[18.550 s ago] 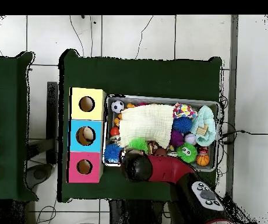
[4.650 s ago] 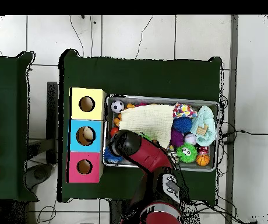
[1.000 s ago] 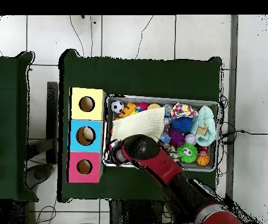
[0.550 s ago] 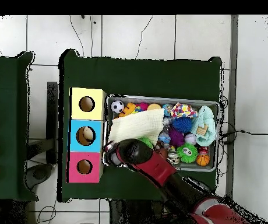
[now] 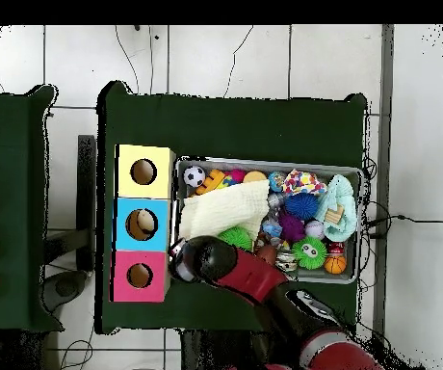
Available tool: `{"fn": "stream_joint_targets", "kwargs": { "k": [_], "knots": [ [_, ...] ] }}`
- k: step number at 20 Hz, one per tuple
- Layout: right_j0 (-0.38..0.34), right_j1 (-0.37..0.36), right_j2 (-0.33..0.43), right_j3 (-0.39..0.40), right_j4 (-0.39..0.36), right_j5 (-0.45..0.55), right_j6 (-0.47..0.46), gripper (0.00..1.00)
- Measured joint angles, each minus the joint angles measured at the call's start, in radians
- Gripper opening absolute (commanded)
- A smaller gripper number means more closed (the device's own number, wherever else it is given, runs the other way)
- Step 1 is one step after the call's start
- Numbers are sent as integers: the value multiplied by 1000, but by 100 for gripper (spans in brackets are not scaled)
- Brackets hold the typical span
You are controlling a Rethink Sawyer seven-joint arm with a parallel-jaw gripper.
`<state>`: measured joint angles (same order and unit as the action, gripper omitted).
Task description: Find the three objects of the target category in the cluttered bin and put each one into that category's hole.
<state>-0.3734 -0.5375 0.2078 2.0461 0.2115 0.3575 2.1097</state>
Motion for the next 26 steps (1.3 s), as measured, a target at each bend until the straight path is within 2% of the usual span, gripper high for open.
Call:
{"fn": "stream_joint_targets", "kwargs": {
  "k": [3, 6, 11, 14, 26],
  "knots": [
    [95, -10, -71, -21, -80, -83, 0, 0],
    [151, -24, -100, -22, -128, -174, 0, 0],
    [175, -31, -125, -22, -179, -306, 0, 0],
    [173, -31, -127, -22, -191, -353, 0, 0],
    [203, -31, -168, -35, -196, -377, 0, 0]
  ]
}}
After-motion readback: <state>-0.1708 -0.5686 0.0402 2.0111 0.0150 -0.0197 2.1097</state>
